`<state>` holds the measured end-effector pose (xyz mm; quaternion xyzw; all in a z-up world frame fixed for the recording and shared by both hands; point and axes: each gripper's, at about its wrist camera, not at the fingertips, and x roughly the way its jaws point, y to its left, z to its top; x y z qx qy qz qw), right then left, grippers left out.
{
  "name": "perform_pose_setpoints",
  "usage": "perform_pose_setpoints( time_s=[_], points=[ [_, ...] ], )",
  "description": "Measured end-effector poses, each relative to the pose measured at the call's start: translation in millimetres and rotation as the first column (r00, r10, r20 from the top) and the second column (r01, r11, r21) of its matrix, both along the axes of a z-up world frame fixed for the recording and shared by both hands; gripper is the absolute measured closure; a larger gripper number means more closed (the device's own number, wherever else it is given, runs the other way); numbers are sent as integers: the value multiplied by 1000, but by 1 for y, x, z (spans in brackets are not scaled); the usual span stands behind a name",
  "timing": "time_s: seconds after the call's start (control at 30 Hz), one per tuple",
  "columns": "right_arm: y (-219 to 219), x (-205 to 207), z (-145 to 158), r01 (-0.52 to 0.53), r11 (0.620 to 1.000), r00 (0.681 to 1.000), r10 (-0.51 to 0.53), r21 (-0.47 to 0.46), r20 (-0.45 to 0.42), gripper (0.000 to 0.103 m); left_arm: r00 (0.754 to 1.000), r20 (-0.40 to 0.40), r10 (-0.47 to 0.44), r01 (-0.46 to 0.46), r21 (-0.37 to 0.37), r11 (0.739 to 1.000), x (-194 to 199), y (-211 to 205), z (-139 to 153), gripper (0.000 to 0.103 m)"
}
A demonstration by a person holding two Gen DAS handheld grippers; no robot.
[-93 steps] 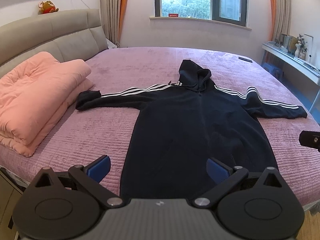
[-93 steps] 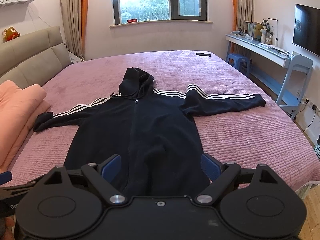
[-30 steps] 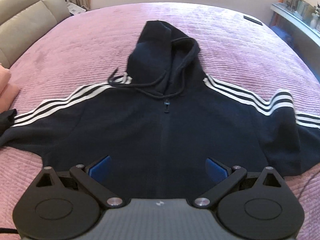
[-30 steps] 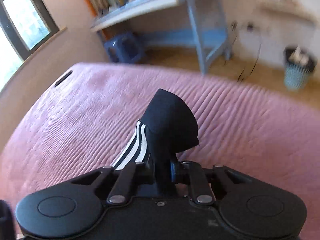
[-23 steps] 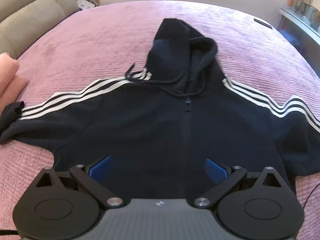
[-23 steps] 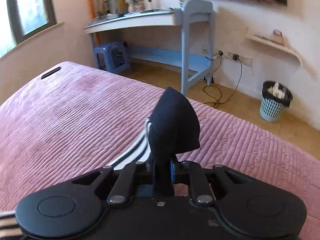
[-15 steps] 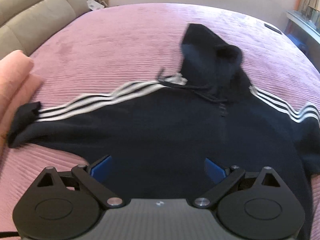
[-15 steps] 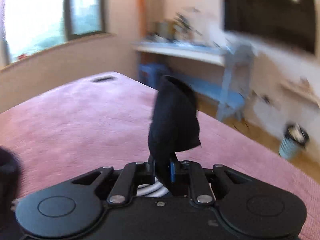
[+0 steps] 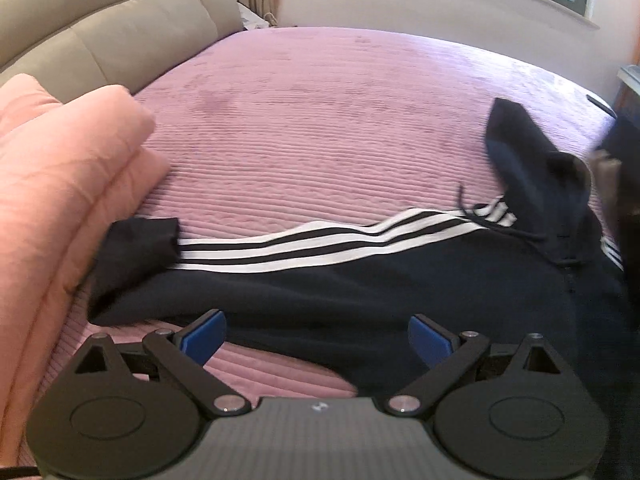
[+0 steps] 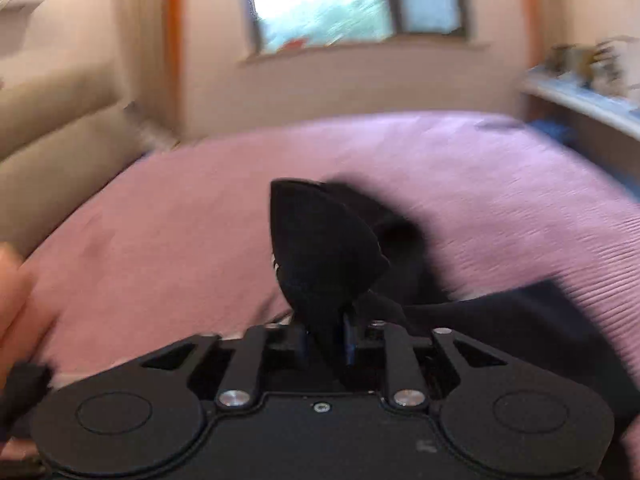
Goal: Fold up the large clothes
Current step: 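Fold the held sleeve across the hoodie body and open the right gripper, then grasp the other striped sleeve cuff with the left gripper and lift it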
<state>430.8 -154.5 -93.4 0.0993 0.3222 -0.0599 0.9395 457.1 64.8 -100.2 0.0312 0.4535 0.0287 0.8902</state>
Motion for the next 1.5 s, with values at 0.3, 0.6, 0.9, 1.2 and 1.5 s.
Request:
perform_pose_setpoints(
  time_s=[0.3, 0.6, 0.9, 1.2, 1.5],
  points=[
    [-25, -19, -31, -29, 993, 983, 7, -118, -184, 32, 993, -39, -110, 104, -130, 986, 33, 3, -40, 7],
    [-123, -39, -59, 258, 942, 906, -313, -215, -283, 40, 975, -175, -139, 37, -485, 874, 94, -15, -100, 57],
    [-108, -39, -60, 236, 947, 911, -294, -220, -288, 40, 986, -61, -154, 103, -499, 860, 89, -5, -77, 97],
    [-95, -11, -100, 131, 959, 850, -239, -252, -469, 37, 992, -85, -95, 45, -460, 887, 76, 24, -103, 55],
    [-75, -7, -68, 121, 951, 890, -231, -284, -393, 34, 1000, 27, 11, -10, -38, 999, 51, 101, -55, 45]
  ],
)
